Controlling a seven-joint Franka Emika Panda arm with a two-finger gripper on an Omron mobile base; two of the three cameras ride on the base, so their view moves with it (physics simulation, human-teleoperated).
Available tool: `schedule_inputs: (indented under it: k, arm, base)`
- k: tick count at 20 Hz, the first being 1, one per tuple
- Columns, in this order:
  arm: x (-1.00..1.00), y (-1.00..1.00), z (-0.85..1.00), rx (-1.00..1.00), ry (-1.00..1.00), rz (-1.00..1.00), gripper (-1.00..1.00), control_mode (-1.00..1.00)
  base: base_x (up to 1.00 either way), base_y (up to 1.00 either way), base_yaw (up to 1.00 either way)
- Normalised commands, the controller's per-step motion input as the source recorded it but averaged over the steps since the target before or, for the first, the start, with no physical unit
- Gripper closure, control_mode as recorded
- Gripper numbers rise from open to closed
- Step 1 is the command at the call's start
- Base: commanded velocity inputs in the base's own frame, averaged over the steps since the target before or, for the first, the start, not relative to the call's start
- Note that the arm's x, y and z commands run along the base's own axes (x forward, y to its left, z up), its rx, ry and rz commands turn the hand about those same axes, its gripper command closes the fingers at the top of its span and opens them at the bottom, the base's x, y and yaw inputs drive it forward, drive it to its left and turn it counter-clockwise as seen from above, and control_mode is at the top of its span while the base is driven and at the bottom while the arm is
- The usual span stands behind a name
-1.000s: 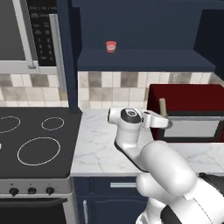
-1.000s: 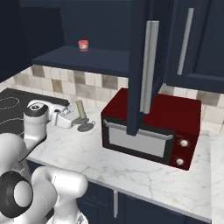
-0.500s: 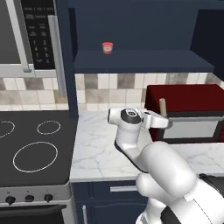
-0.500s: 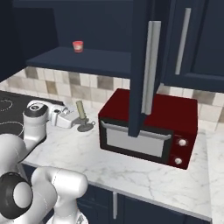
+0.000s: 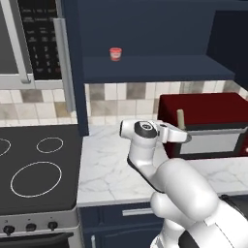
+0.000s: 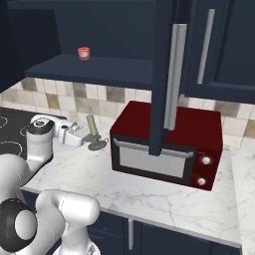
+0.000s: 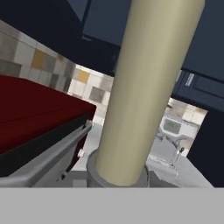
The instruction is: Pick the candle and candle from the dining table and place them in the open cabinet. Close the cabinet after placing the objects.
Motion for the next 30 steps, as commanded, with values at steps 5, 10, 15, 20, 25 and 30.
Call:
schedule_inputs:
  k: [5,10,15,20,25,30]
  arm:
    - [0.00,0.00,0.00,0.00,0.00,0.00,1.00,1.00]
    - [0.00,0.06,0.07,-0.02,-0.03,0.00,1.00,-1.00]
    - [-0.01,0.10,0.44,-0.03,-0.08,0.00,1.00,-1.00]
    - [0.00,0.02,0.41,-0.01,-0.02,0.05,1.00,-1.00]
    - [-0.05,-0.02,0.38,0.00,-0.02,0.15,1.00,-1.00]
    - [-0.24,-0.04,0.38,0.00,0.00,0.22,1.00,-1.00]
  base:
    - [0.18,0.13,-0.01]
    - [0.01,0.03,0.00]
    - [0.00,0.00,0.00]
    - [0.00,0.00,0.00]
    - [0.00,0.00,0.00]
    - [0.00,0.00,0.00]
